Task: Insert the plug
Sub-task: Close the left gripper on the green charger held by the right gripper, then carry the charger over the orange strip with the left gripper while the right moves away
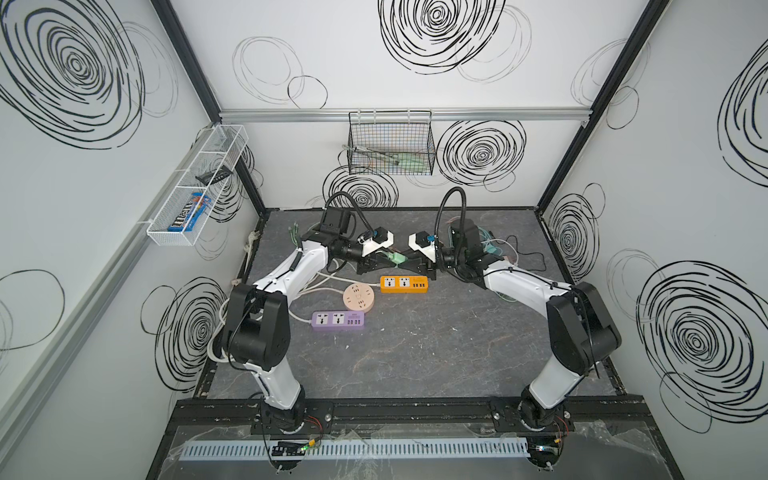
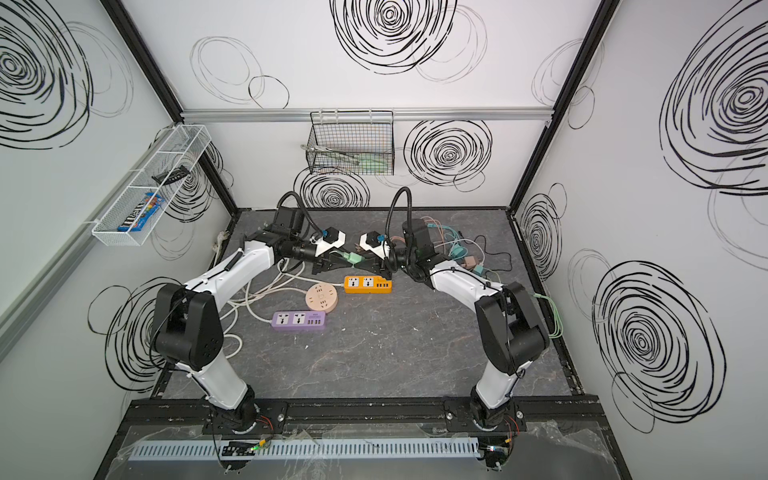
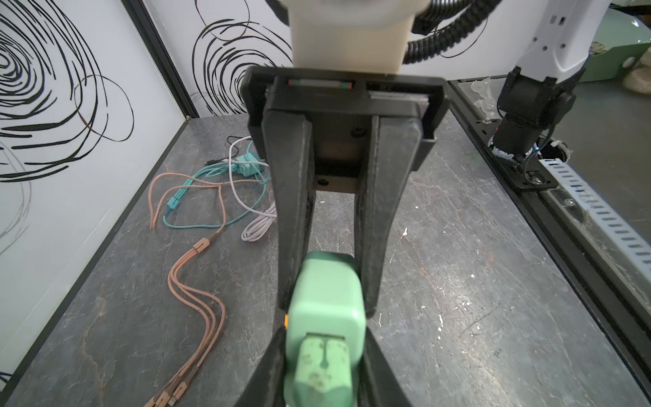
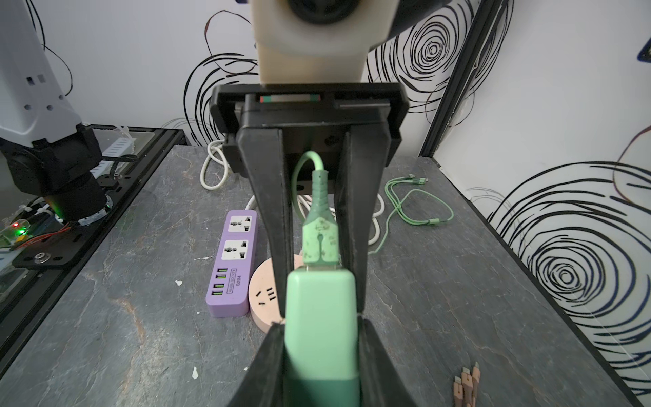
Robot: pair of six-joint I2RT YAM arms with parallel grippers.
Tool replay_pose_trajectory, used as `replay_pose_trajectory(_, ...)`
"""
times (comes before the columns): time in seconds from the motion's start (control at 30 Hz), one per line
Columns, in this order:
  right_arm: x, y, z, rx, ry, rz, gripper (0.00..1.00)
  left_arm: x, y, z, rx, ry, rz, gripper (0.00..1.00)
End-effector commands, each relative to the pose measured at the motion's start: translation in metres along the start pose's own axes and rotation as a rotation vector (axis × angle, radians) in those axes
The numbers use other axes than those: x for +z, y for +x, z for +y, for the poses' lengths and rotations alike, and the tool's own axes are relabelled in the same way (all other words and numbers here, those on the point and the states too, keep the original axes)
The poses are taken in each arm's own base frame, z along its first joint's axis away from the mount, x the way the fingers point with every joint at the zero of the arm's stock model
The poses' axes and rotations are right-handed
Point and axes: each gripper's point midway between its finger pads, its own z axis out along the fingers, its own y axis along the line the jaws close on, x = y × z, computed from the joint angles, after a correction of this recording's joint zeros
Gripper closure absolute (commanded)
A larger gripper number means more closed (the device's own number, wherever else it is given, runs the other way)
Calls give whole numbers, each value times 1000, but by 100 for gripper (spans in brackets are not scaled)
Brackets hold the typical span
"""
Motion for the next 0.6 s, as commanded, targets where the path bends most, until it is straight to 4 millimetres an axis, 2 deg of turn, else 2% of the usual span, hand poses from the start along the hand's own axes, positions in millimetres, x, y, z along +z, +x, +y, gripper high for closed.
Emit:
replay_pose_trajectory(0.0,0,-21,4,-46,-16,-41,78,-5,-14,13,32,-33,-43,87)
replay_pose_trajectory(0.1,-2,-20,2,-29,6,-34,70,-9,-12,19,32,-59,-42,92)
replay_pose_trajectory(0.2,-6,-18,-2,-5,47,-17,50,-15,-9,32,18,-123,-25,100)
replay_pose_trajectory(0.27,-11,-18,-6,18,87,-11,37,-18,-4,42,15,-177,12,100)
replay_pose_trajectory(0.33,-18,-19,-8,39,120,-15,11,-22,1,47,16,-207,38,100)
replay_pose_trajectory(0.37,-21,-21,-9,46,145,-18,2,-24,4,49,14,-220,47,100)
replay_pose_trajectory(0.43,-28,-22,-12,63,206,-20,3,-27,8,55,12,-251,64,100)
replay_pose_trajectory(0.57,-50,-19,-30,145,421,-16,3,-31,17,72,16,-356,124,100)
